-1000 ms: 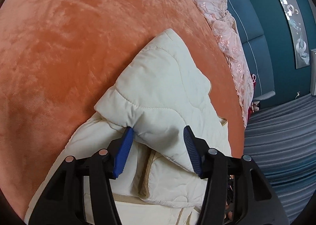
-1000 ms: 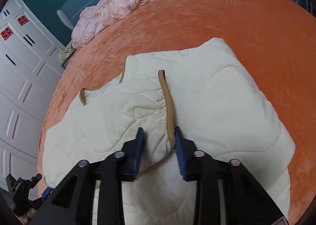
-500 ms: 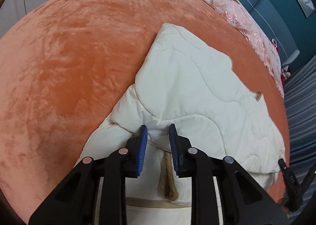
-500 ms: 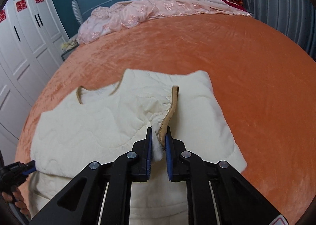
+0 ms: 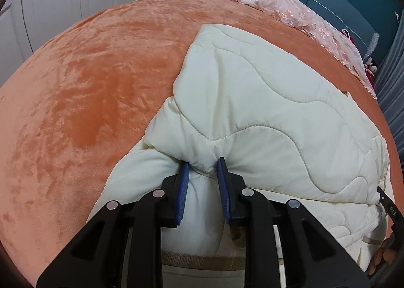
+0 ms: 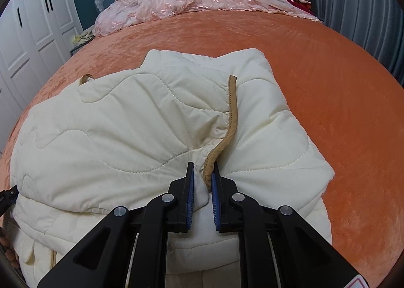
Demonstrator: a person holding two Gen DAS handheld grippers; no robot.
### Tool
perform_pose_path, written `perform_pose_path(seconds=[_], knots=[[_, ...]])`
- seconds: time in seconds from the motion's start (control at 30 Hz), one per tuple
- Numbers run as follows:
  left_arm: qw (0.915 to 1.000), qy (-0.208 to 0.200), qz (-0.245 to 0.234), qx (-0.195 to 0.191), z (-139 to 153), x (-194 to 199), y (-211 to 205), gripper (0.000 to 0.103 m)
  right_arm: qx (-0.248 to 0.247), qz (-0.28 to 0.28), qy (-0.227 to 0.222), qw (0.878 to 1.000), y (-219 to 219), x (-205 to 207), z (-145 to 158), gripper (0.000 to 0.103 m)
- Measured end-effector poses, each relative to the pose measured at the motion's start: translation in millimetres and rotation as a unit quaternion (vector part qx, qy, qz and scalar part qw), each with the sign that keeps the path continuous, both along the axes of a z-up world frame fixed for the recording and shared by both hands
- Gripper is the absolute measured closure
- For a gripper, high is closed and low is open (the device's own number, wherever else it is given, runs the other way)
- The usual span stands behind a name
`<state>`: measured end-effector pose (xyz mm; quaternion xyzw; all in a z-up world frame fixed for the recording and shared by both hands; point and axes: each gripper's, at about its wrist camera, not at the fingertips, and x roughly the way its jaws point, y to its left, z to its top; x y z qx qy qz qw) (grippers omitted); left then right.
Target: Fold large clothes
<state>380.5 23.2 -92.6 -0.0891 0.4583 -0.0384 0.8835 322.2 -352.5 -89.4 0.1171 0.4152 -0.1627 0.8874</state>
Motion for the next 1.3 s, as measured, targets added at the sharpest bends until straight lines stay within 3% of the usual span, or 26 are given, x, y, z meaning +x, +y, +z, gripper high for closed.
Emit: perform_pose_path(seconds=[0.17,0.4,0.6,0.8,0.93,1.0,1.1,1.23,1.3], knots=[[0.9996,-0.022,0.000,0.016,-3,-5,-5,0.080,-0.004,0.001,-0.007,1.000,2,-1,-3,0.091],[0.9994,-0.035,0.001,0.009,-4,-8,-4,0.080,-0.004,-0.001,-0.016,1.000,2,-3,-5,0.091],[0.9990,-0.031,0.007,-0.032,1,-10,6,0.080,-0.005,-0.001,-0.012,1.000,3,-4,-2,0.091],[0.9904,0.017,0.033,-0.133,11,-9,28,0.070,0.046,-0.002,-0.039,0.998,-6,-19,11,0.091],[0.9875,0.035,0.054,-0.144,12,7,36,0.069,0.066,0.003,-0.034,0.997,-3,-38,16,0.092],[0.9884,0.043,0.052,-0.136,9,12,35,0.069,0.066,0.004,-0.025,0.998,-3,-42,14,0.092],[0.9941,0.048,0.030,-0.092,6,9,25,0.084,0.069,0.005,0.000,0.998,-5,-38,10,0.093],[0.9975,0.054,0.003,-0.044,16,-1,21,0.096,0.068,-0.051,-0.012,0.996,-12,-52,36,0.079],[0.9987,0.045,-0.003,-0.025,30,-8,24,0.096,0.068,-0.081,-0.034,0.994,-14,-65,52,0.071]])
